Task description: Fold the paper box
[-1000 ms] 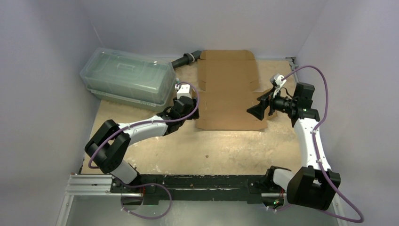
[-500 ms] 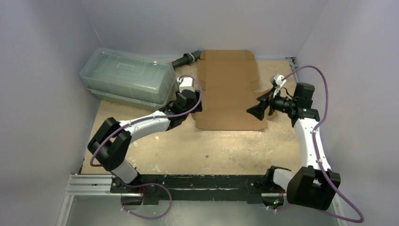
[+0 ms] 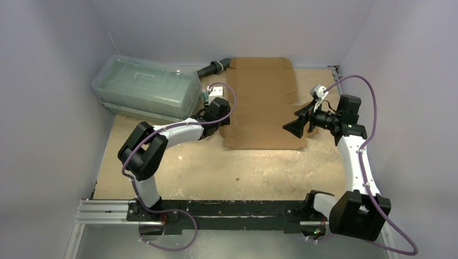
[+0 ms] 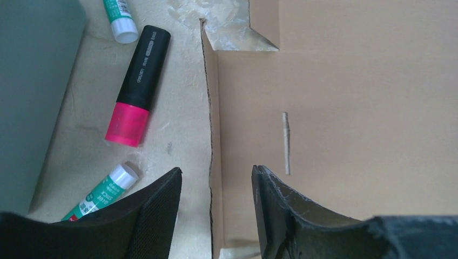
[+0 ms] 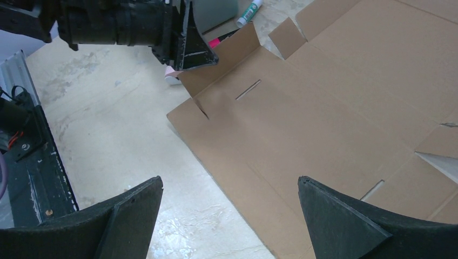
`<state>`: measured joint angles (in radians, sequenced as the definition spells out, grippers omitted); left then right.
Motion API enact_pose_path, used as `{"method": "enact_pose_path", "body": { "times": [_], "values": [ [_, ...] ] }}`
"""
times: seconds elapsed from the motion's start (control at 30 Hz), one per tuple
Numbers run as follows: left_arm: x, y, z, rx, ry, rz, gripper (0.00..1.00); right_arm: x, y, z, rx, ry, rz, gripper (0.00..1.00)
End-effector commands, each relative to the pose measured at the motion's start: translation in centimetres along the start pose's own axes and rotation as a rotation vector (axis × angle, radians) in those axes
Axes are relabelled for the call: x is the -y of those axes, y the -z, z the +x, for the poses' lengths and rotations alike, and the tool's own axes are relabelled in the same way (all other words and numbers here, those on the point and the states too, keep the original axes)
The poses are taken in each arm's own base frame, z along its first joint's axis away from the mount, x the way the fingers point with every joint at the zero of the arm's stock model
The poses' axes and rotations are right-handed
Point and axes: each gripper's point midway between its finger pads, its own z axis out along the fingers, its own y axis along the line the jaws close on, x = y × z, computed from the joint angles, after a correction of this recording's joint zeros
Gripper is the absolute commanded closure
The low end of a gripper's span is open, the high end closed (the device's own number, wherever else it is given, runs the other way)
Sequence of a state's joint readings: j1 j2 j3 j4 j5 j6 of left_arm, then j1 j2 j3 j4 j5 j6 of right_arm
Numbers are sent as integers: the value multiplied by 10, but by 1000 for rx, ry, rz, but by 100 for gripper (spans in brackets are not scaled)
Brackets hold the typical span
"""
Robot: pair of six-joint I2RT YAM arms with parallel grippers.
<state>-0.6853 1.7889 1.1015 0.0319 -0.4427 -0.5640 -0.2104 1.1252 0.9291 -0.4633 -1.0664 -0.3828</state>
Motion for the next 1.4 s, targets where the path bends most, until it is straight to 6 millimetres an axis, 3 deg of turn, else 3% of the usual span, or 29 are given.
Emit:
{"method": "enact_pose_path", "body": {
  "times": [0.0,0.2,0.37,0.4,0.77,1.07,1.37],
  "values": [
    [7,-11,-13,17,-24,1,52,-6,2,-6,20,17,-19,1],
    [2,-21,0,-14,-33,-12,63,-6,2,-6,19,16,-19,1],
    [4,-16,-3,-9,-35,9,98,-7,2,-7,23,18,-24,1],
    [5,-14,-5,-4,-33,16,100,-7,2,-7,23,18,-25,1],
    [6,30,-19,26,-32,108,100,-15,3,-12,44,35,-67,1],
    [9,62,-11,11,-59,193,100,-24,6,-12,44,73,-96,1],
    [20,98,-1,33,-207,376,100,-26,10,-6,0,151,-102,1]
  ]
}}
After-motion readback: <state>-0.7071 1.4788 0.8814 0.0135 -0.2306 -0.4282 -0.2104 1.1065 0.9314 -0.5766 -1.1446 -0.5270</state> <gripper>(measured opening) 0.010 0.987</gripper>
